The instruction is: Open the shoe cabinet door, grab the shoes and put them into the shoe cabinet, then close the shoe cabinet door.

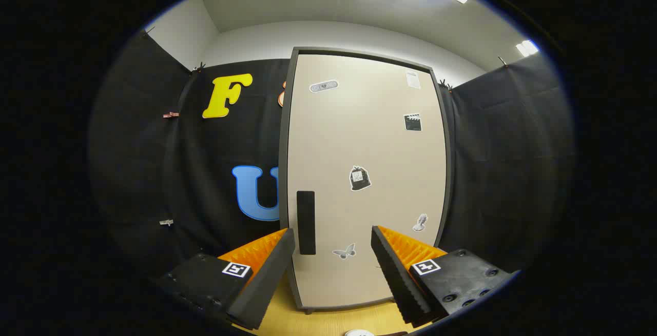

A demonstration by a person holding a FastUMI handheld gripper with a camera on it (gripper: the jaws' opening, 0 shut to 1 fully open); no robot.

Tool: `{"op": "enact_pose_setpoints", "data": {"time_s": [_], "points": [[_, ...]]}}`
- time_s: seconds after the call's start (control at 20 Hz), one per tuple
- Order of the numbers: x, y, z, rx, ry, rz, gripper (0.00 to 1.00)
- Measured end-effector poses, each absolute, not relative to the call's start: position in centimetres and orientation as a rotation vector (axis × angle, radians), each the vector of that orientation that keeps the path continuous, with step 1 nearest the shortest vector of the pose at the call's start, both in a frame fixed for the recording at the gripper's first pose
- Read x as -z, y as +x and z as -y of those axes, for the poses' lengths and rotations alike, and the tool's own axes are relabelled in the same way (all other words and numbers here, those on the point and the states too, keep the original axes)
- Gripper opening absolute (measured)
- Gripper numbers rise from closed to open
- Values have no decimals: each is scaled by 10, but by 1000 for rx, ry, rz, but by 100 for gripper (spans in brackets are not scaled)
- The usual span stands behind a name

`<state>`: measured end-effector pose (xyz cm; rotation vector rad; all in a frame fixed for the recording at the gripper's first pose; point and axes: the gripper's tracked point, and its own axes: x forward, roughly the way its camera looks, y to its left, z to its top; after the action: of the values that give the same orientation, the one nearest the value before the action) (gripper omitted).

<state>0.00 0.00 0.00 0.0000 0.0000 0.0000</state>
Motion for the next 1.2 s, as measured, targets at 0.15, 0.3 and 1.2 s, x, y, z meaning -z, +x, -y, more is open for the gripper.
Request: {"op": "enact_pose_setpoints", "data": {"time_s": [0.15, 0.3, 1.2], "points": [[2, 0, 1, 10, -7, -9, 98], [3, 1, 0, 6, -3, -13, 98], [15, 25, -20, -37, 22, -40, 98]]}}
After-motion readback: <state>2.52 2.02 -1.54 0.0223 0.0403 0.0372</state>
